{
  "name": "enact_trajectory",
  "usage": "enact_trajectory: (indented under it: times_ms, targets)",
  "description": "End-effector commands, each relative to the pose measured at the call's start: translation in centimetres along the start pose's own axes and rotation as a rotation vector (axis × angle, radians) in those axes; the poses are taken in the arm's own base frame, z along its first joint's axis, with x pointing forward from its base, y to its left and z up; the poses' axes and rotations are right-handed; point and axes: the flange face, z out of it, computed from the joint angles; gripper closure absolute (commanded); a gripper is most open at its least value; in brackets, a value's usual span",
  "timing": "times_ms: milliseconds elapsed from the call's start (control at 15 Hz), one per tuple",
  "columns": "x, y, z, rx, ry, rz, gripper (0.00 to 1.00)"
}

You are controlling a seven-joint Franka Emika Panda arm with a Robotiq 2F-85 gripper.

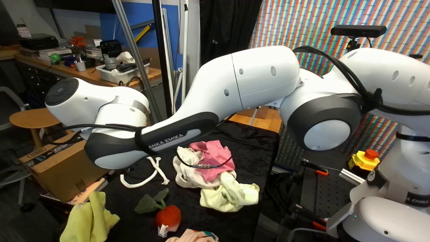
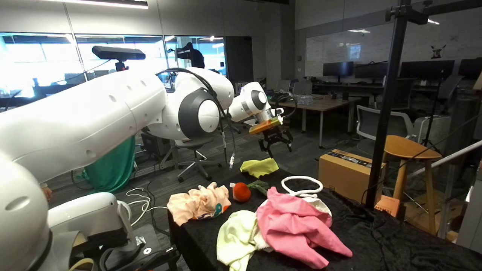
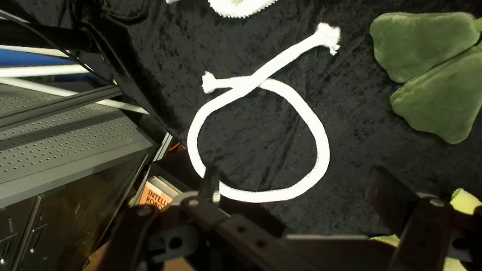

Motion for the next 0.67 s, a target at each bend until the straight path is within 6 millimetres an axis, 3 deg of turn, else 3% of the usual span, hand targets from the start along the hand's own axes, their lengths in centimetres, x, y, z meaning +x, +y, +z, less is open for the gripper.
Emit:
enact_trajectory:
  times_ms: [0, 267, 600]
  targets:
    - [-0.4, 0.6, -0.1, 0.023, -0.002, -0.039, 0.00]
    - [-0.9, 1.1, 1.2, 0.030, -0.002, -0.100, 0.00]
    - [-2.9, 1.7, 3.8, 0.041, 0.007, -0.208, 0.00]
